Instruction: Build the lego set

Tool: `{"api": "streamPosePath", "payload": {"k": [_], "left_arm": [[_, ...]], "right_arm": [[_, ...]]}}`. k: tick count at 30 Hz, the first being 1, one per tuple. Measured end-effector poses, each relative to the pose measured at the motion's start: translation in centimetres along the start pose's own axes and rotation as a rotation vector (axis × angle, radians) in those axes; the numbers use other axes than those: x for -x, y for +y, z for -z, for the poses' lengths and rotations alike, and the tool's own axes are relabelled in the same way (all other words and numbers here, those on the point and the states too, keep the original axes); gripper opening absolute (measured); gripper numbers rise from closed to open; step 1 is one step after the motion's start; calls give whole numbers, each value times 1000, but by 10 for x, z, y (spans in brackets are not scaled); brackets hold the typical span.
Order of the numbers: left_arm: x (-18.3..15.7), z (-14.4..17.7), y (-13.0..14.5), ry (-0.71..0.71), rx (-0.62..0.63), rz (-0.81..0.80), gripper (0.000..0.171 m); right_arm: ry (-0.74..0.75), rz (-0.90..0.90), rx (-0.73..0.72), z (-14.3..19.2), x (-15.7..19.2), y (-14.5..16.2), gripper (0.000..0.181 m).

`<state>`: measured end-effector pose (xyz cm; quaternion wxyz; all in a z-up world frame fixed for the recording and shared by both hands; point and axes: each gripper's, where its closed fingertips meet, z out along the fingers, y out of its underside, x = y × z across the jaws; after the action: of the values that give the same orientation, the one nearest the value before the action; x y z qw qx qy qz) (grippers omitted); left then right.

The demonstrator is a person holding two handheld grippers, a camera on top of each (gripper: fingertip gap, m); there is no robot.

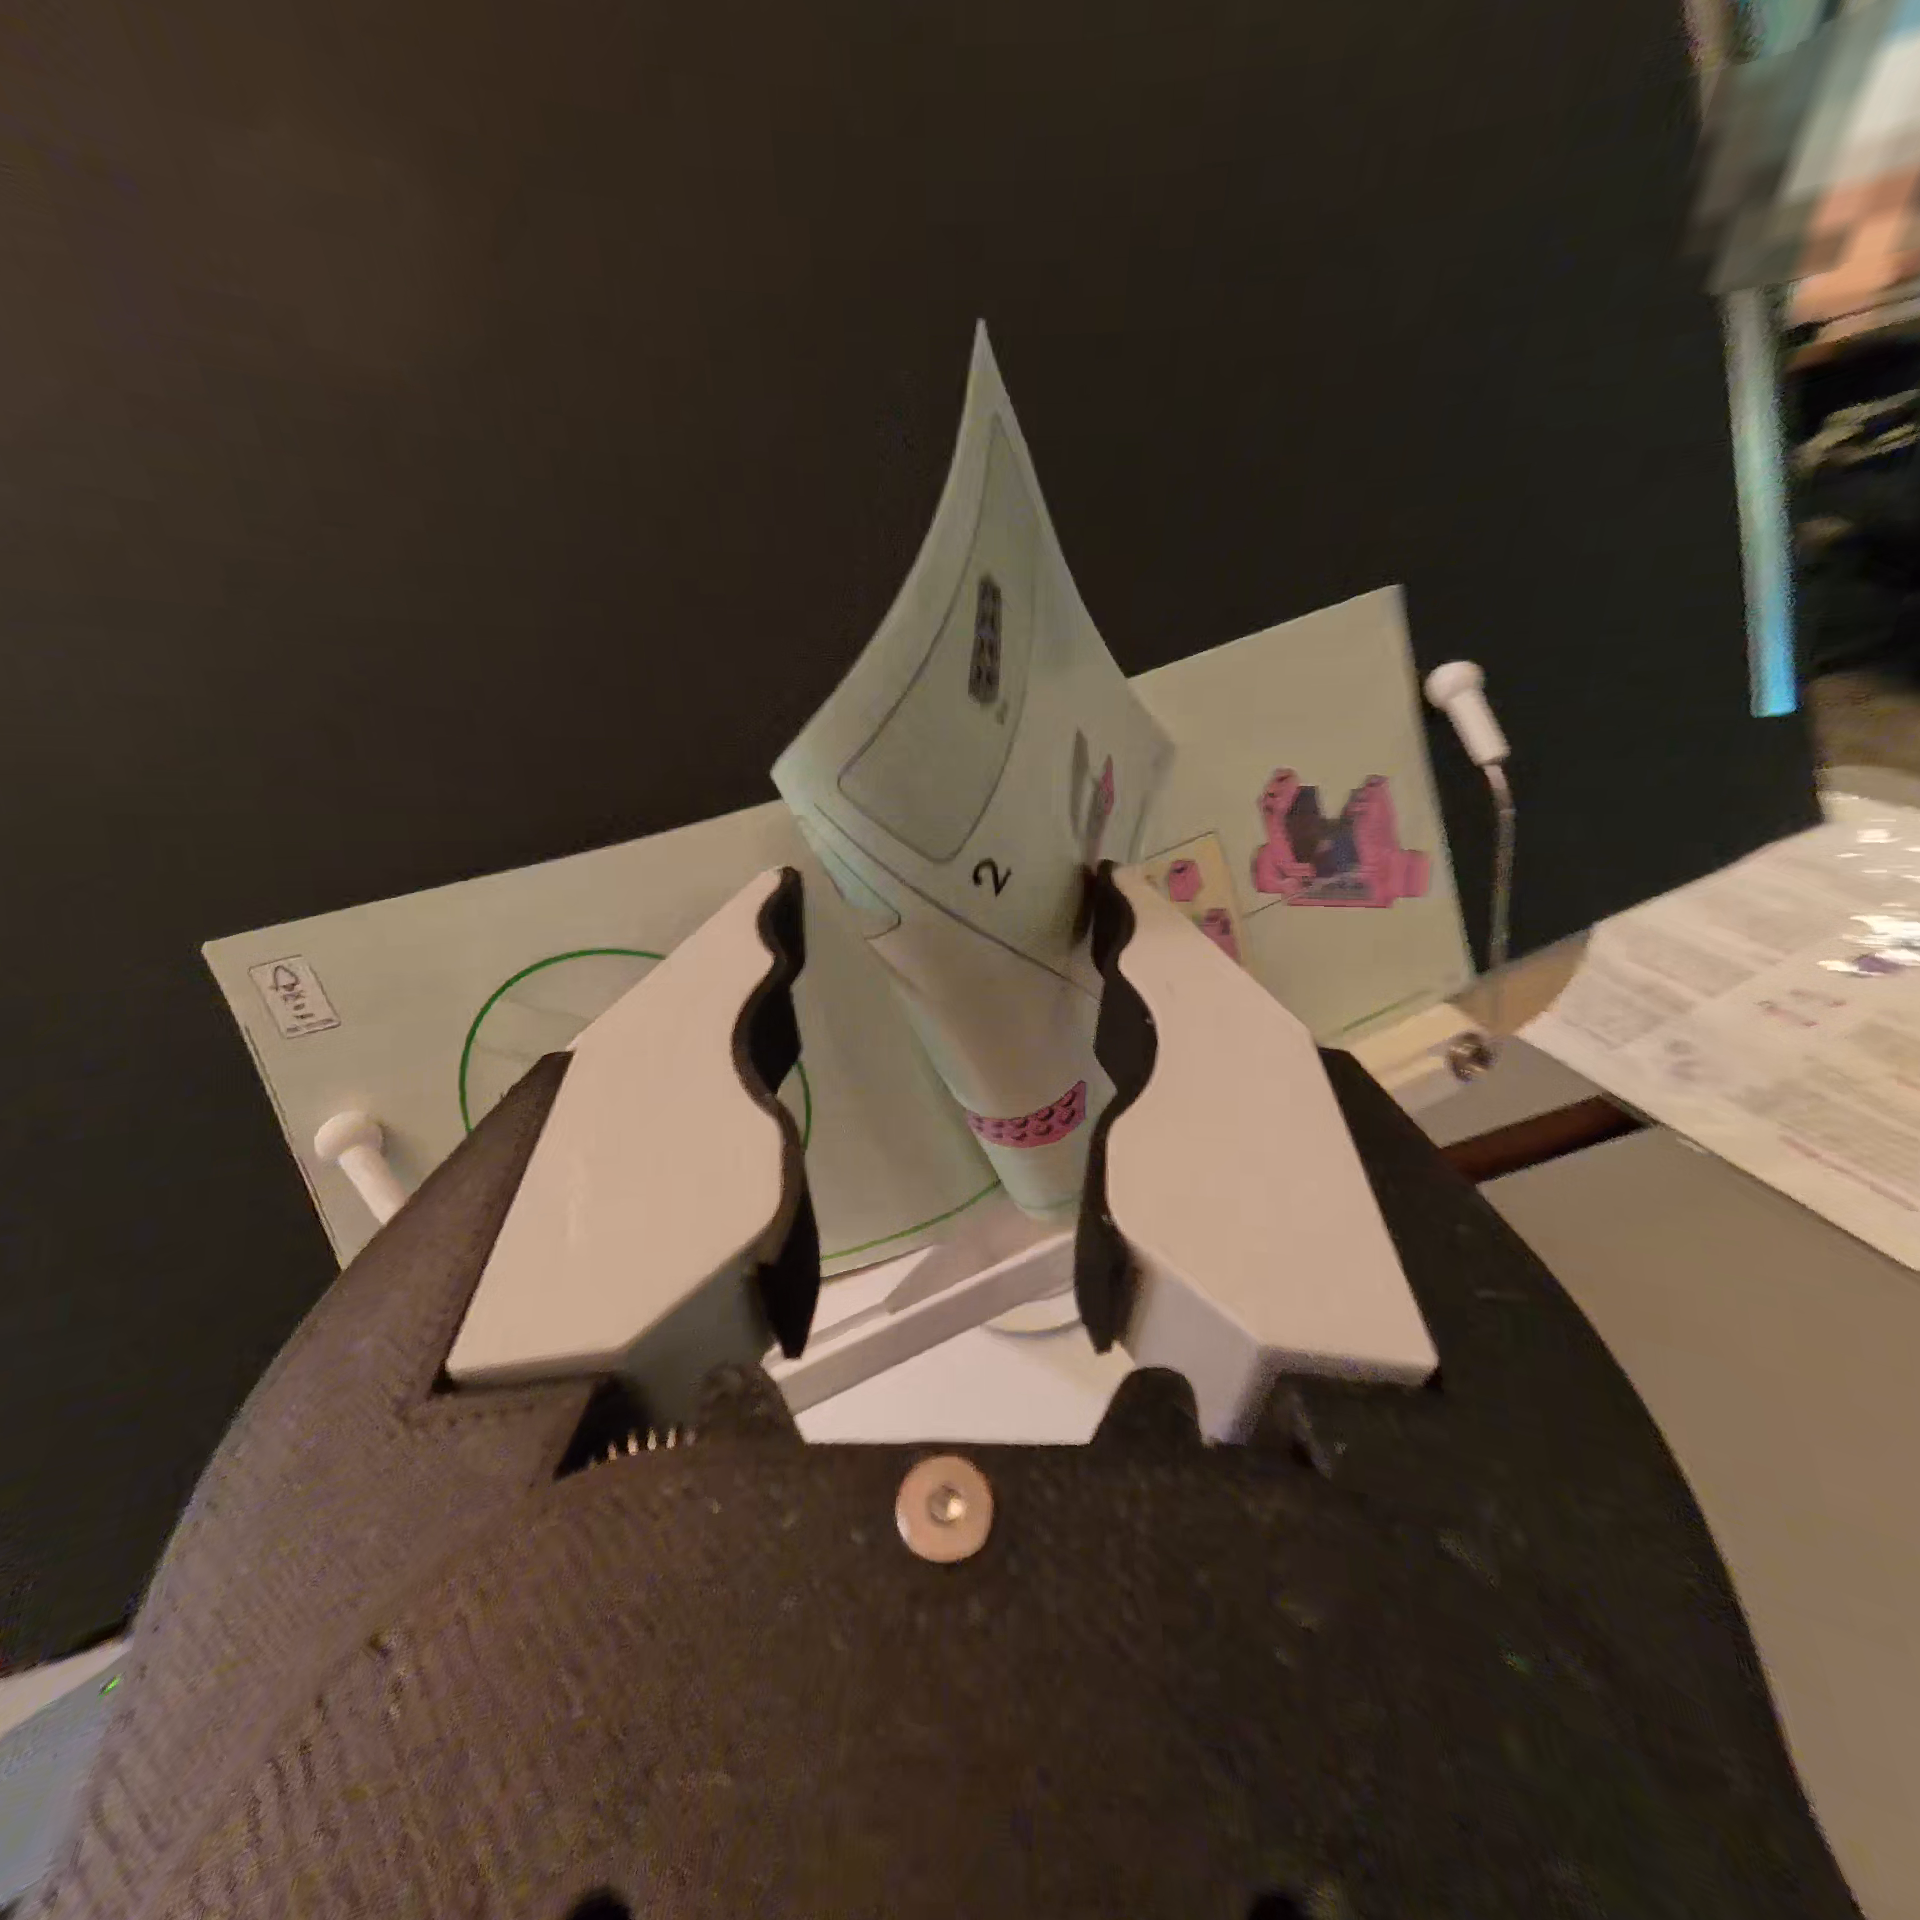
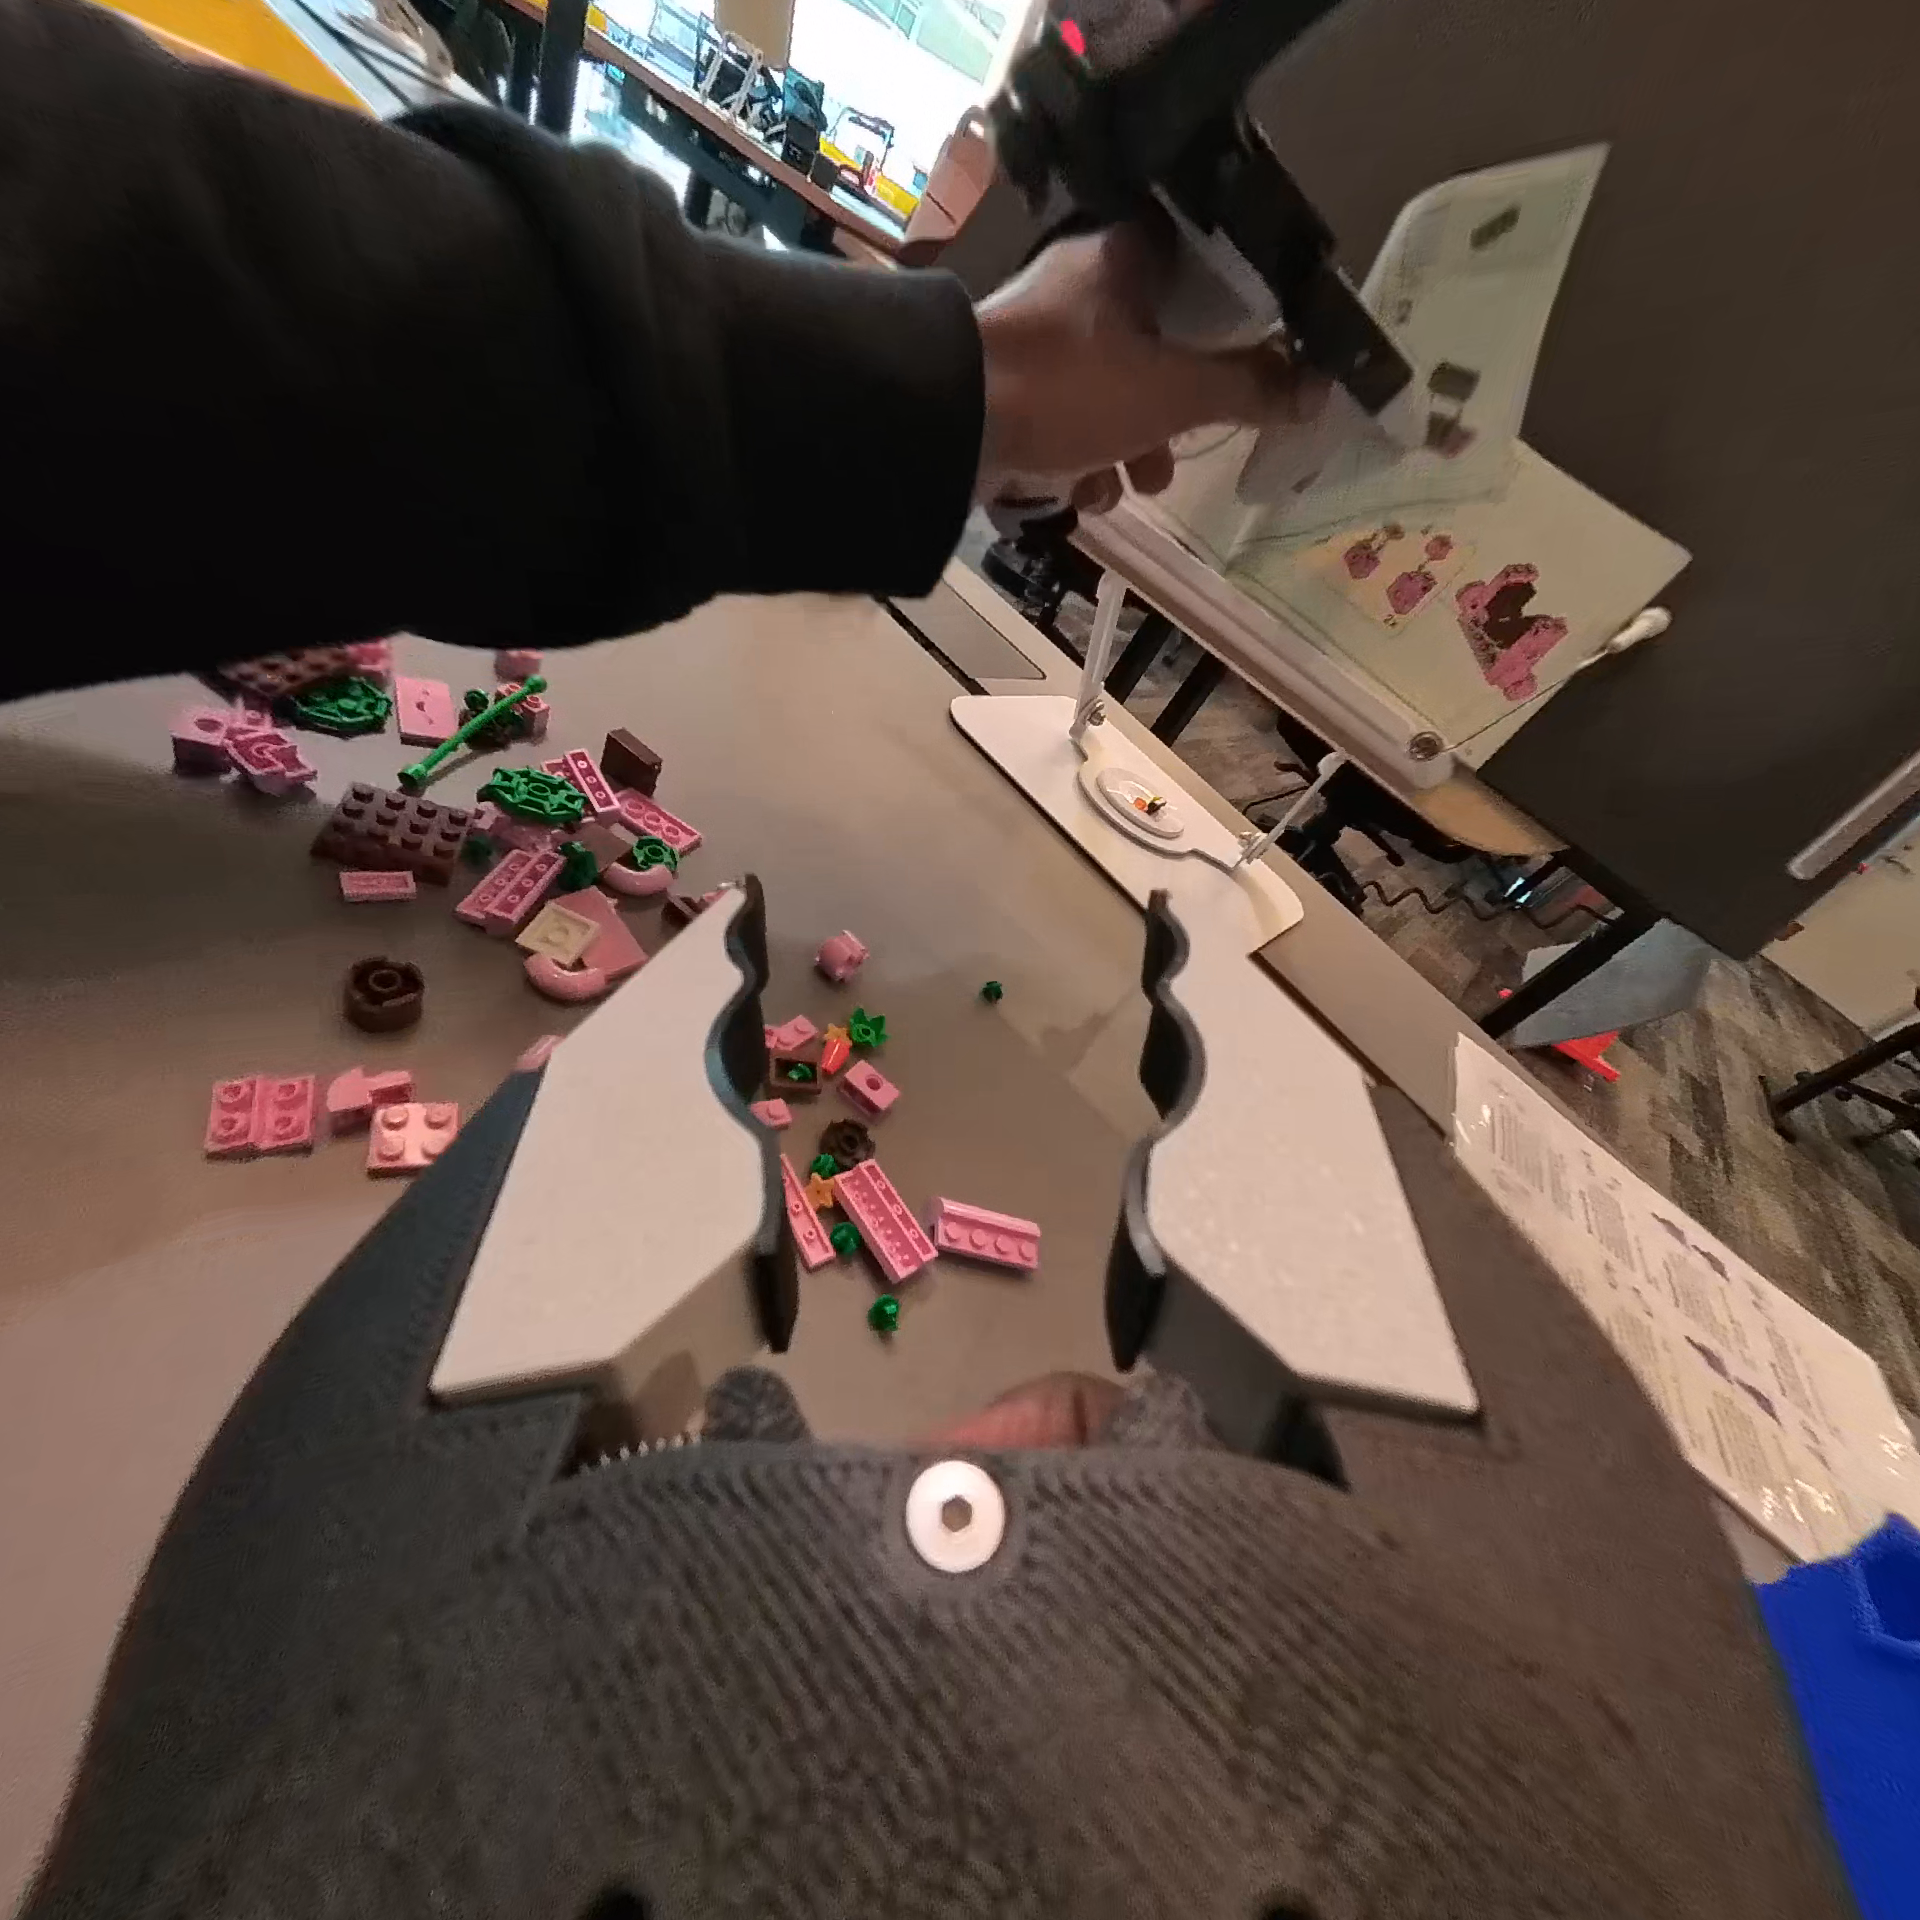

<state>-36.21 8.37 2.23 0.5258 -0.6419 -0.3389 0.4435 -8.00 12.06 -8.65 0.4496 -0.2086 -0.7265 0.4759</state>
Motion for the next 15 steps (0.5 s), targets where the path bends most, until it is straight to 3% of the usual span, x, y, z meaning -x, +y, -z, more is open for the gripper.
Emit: {"api": "streamPosePath", "payload": {"k": [1,7,12,15], "left_arm": [[-2,5,-2,33,-15,7,61],[17,28,4,57,-29,50,53],[38,42,19,50,-20,128,76],[44,49,27,68,-18,160,78]], "right_arm": [[-2,0,6,-1,1,2,72],[-23,7,43,-9,7,15,72],[-35,15,59,-13,11,20,72],[-40,12,67,-15,12,23,71]]}}
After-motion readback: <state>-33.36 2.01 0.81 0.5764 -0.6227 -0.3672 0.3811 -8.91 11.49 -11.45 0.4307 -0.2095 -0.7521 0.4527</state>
